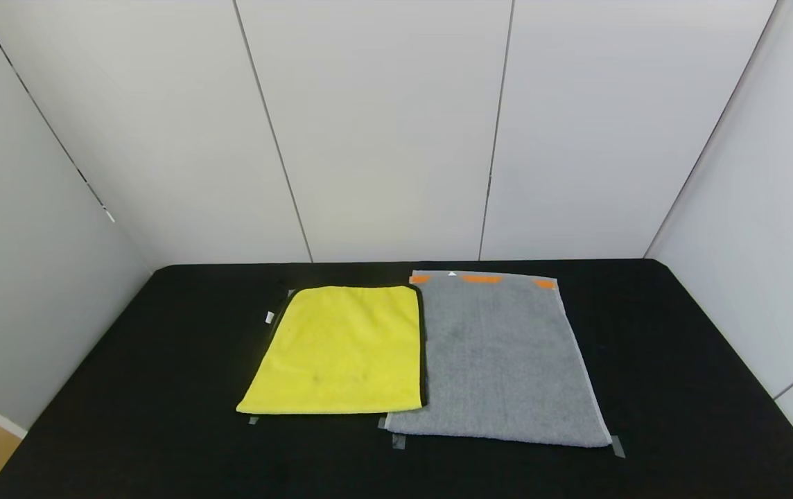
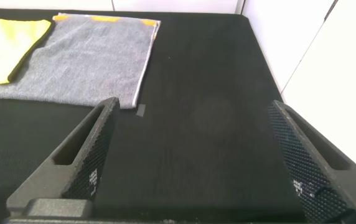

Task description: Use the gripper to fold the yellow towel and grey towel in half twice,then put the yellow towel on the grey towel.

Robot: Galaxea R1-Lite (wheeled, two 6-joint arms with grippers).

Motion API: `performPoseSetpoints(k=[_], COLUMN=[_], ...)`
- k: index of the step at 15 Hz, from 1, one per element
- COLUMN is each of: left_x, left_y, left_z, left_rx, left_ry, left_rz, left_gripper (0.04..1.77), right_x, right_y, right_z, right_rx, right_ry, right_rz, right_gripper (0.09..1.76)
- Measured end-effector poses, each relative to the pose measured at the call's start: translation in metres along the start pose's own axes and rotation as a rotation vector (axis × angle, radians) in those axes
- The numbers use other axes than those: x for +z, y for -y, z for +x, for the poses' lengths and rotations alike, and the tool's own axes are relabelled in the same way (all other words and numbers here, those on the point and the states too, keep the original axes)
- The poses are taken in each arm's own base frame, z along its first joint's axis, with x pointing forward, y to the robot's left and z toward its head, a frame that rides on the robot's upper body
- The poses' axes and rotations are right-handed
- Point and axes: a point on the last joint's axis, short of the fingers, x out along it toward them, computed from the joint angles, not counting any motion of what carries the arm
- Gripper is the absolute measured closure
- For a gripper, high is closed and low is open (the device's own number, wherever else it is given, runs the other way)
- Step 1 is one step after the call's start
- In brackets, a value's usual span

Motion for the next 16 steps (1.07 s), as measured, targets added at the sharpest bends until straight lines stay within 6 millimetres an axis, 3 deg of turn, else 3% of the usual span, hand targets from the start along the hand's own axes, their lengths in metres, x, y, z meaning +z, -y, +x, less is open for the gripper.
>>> performPoseSetpoints(k=[8, 12, 16], left_x=[-0.001, 0.017, 0.065], left_y=[0.000, 0.000, -0.003], left_z=[-0.001, -0.003, 0.004], left_rx=[-0.005, -0.026, -0.035], left_ry=[-0.028, -0.017, -0.026], left_rz=[0.002, 0.001, -0.007], left_gripper=[0.09, 0.09, 0.09], right_x=[0.006, 0.048, 0.105], right_y=[0.000, -0.001, -0.001], right_z=[-0.001, -0.003, 0.006], right_rx=[0.000, 0.008, 0.020], right_ry=[-0.003, 0.036, 0.054], right_rz=[0.002, 0.045, 0.048], right_gripper=[0.14, 0.14, 0.14])
